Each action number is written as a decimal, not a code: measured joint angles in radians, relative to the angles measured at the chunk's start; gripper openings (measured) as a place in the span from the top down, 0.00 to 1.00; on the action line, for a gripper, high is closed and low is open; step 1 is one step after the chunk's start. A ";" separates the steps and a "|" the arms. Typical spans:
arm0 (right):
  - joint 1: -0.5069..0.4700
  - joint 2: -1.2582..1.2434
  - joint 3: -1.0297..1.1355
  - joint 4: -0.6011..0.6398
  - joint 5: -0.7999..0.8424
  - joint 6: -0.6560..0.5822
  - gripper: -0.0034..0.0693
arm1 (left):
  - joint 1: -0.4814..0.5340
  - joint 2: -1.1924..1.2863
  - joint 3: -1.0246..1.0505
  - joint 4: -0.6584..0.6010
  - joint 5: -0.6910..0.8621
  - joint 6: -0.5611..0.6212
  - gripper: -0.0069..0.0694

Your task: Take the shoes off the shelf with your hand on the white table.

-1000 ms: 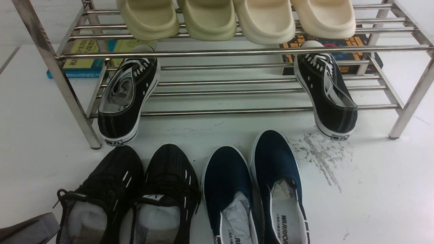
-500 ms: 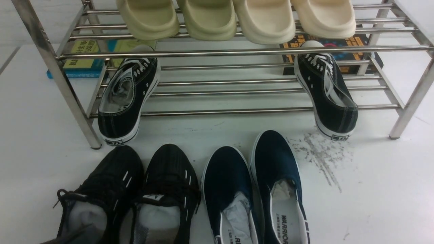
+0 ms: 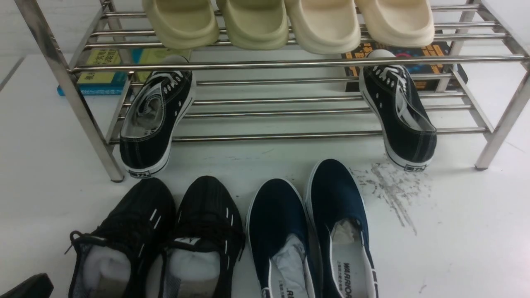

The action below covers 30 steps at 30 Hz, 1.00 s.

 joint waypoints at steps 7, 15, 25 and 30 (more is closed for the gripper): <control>0.000 0.000 0.000 0.000 0.000 0.000 0.62 | 0.066 -0.077 0.071 0.109 0.034 -0.206 0.84; 0.000 0.000 0.000 0.000 0.000 0.000 0.62 | 0.097 -0.109 0.072 0.170 0.106 -0.250 0.84; 0.000 0.000 0.000 0.000 0.000 0.000 0.62 | 0.097 -0.110 0.071 0.140 0.118 -0.227 0.83; 0.000 0.000 0.000 0.000 0.000 0.000 0.62 | 0.097 -0.110 0.071 0.139 0.118 -0.225 0.82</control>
